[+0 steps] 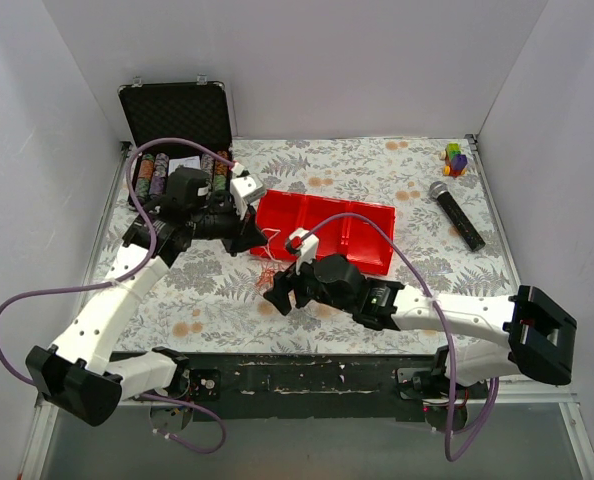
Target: Untangle the cables
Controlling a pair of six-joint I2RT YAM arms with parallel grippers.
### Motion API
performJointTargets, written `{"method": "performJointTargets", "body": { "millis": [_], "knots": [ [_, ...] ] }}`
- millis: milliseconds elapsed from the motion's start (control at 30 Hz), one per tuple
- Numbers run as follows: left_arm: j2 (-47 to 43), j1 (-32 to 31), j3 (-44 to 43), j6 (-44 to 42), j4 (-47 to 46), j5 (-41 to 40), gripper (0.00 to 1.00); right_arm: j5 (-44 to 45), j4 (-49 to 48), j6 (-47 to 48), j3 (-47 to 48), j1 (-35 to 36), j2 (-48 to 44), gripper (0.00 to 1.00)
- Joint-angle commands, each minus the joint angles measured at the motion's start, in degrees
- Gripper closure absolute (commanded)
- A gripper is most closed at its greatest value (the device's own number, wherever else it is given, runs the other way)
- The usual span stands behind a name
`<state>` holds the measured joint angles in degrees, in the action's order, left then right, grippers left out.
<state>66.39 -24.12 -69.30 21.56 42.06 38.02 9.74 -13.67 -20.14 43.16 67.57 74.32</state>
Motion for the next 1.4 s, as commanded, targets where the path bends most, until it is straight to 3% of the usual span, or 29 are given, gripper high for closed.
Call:
{"method": "performJointTargets", "body": {
  "millis": [0,300,633,933,1367],
  "knots": [
    [-0.74,0.04,-3.82,3.48,6.01,4.87,1.0,4.15,-7.68,2.38,4.39,1.68,1.26,0.19],
    [-0.3,-0.14,-12.86,5.07,10.31,5.92,1.0,12.23,-6.89,4.23,8.79,2.57,8.81,0.23],
    [0.94,-0.14,-27.28,5.86,14.89,5.49,1.0,12.85,-6.54,2.22,4.76,2.48,8.65,0.44],
    [-2.93,-0.14,-32.56,10.07,2.6,-8.73,1.0,13.55,-5.58,-4.02,-6.58,2.48,3.9,0.71],
    [-1.09,-0.23,-44.25,11.92,-8.05,-18.59,1.0,16.71,-0.92,-10.79,-16.25,2.48,0.12,0.73]
  ]
}}
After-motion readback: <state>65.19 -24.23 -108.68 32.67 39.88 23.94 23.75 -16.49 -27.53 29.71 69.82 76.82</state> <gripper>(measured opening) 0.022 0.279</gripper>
